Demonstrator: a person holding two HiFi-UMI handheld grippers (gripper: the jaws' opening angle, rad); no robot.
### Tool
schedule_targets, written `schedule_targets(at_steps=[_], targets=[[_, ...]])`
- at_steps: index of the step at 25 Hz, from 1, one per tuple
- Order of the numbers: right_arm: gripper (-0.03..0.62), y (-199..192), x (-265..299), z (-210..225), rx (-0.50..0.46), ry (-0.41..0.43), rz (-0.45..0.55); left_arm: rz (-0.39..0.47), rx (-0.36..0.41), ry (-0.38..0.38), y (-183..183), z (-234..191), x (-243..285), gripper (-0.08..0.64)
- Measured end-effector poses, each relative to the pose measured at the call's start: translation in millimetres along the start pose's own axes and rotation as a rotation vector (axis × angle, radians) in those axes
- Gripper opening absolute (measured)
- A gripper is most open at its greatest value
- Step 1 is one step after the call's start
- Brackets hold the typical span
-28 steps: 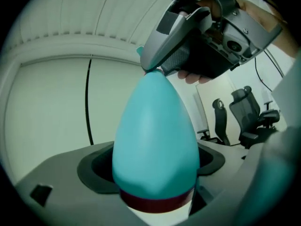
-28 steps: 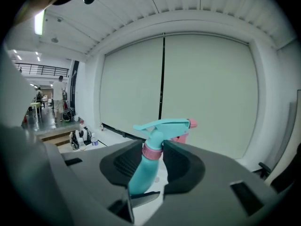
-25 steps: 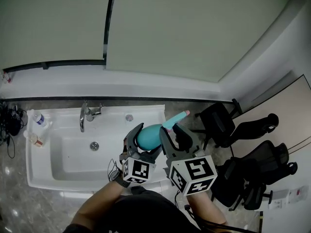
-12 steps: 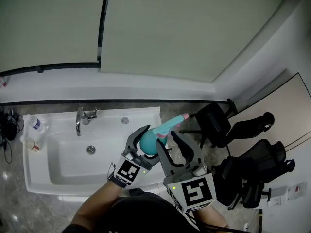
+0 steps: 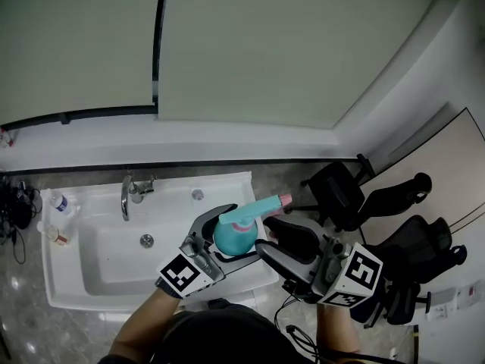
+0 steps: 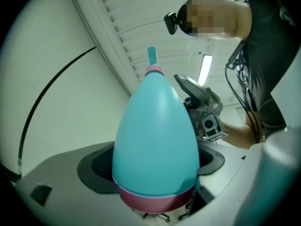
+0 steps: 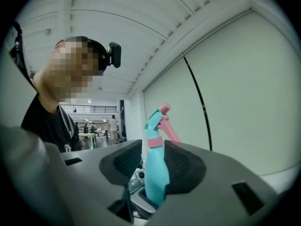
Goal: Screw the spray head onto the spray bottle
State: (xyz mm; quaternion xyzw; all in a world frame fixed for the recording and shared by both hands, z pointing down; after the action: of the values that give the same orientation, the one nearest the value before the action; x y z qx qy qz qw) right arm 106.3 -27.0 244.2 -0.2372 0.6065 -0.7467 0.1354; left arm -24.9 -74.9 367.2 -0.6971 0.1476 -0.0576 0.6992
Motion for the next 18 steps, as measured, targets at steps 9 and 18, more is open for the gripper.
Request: schedule_targets(at_steps=[9, 18], targets=[[0.140, -9, 6, 6, -0.025, 0.106, -0.014, 0.010, -0.033, -0.099, 8, 3, -8, 0.448], [0.174, 7, 2, 11, -0.178, 0.268, 0.009, 0.026, -0.074, -0.249, 15, 14, -11, 0.448]])
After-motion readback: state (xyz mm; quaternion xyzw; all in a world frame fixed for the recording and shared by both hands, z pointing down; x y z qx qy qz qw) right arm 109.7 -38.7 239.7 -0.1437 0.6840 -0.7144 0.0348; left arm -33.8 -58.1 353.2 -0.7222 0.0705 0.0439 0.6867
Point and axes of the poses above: the fingertips, and each gripper's own axes: x forward along the fingers, z to its right, y out of its top, the point moved 9 cm from there along -x, backward along the fingers, and after that the axes turned 12 degrees about -z, right-handed, at the moved point
